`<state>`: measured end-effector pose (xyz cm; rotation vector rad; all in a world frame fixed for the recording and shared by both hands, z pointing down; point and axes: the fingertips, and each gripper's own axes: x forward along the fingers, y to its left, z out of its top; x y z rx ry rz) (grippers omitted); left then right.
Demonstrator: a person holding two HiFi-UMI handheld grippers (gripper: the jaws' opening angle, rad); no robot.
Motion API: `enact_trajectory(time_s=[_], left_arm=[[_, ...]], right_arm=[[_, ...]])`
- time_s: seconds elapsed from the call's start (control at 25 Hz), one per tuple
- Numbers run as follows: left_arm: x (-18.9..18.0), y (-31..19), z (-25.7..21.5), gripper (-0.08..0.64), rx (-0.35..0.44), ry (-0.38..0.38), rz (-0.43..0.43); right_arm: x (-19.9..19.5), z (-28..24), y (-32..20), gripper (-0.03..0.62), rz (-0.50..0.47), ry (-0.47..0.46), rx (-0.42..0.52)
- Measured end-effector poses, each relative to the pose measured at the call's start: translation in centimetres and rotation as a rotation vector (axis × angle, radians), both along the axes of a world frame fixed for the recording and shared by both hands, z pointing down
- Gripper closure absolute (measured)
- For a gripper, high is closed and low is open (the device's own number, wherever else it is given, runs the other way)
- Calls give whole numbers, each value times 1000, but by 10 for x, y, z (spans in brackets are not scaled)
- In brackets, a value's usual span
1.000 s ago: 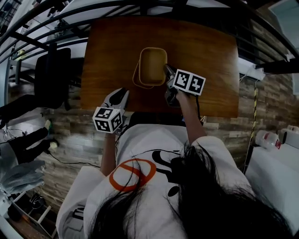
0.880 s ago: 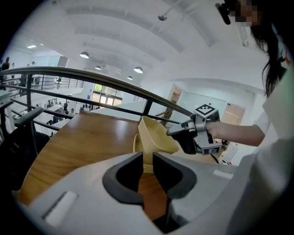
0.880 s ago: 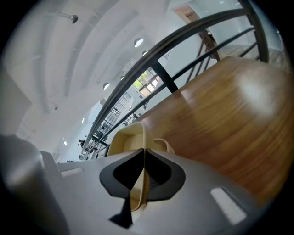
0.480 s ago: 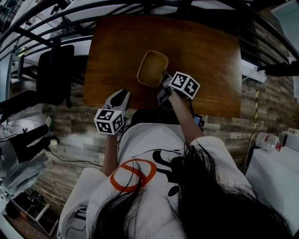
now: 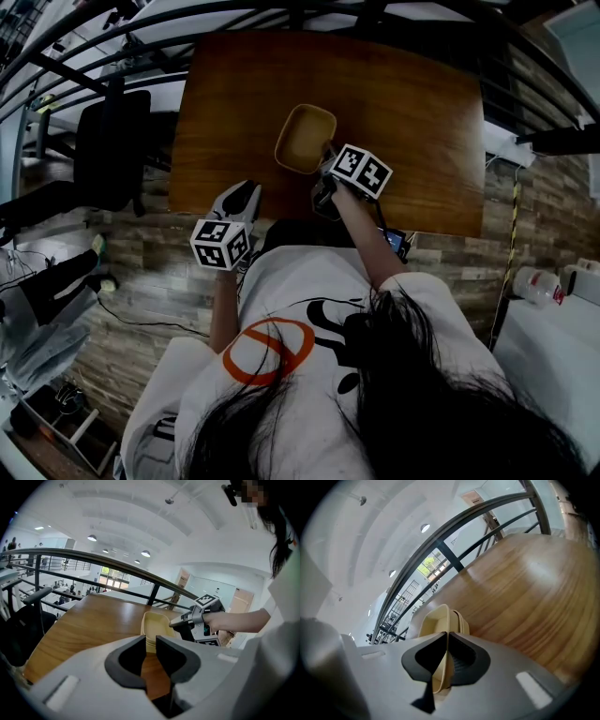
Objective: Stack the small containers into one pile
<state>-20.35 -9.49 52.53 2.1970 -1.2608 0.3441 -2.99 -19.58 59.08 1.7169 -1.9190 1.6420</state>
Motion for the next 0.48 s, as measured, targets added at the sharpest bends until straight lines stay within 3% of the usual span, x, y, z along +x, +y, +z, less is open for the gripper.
enact_trajectory(time_s=[0.12, 0.24, 0.48], left_arm=[[-2, -3, 0, 508, 1, 2, 1], [-4, -5, 1, 508, -4, 4, 9], [-1, -3, -4, 508, -5, 17, 51]], right_arm=[[-4, 2, -1, 538, -34, 29, 6], [-9, 3, -3, 449, -82, 44, 25], [-12, -6, 3, 439, -158, 80, 76]])
